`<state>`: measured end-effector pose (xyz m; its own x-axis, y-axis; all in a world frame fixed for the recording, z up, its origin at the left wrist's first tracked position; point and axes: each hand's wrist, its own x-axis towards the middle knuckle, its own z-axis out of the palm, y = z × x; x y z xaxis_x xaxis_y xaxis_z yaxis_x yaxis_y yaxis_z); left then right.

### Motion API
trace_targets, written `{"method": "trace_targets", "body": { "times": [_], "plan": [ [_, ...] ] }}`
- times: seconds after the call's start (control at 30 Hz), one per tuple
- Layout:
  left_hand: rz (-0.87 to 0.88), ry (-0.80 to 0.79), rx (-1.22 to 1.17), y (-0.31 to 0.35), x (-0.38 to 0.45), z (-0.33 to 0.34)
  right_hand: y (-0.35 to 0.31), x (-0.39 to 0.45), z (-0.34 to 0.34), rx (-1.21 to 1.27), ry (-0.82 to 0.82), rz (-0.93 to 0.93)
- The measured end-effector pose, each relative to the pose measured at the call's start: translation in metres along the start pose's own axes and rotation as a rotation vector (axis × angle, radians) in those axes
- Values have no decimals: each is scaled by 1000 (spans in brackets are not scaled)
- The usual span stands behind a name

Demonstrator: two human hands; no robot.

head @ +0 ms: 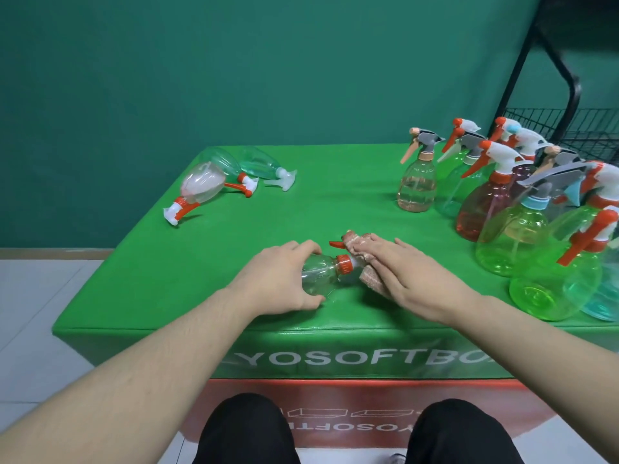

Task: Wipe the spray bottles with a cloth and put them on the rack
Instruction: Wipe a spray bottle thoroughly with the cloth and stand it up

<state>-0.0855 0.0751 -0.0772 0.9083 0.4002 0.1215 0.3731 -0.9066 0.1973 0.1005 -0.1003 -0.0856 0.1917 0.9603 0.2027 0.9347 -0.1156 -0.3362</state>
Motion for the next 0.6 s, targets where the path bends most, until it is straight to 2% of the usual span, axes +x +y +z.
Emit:
{"method": "trace_targets", "body": {
  "times": [0.17,0.37,0.6],
  "plan": [
    [2,-9,-1,0,1,0,-2,-9,12,-215,-6,-154],
    [14,0,24,2,1,0,3,-10,16,-306,-20,-213],
    [43,34,29,3,-3,4,13,-7,-1,-156,-99,-18]
  ]
}}
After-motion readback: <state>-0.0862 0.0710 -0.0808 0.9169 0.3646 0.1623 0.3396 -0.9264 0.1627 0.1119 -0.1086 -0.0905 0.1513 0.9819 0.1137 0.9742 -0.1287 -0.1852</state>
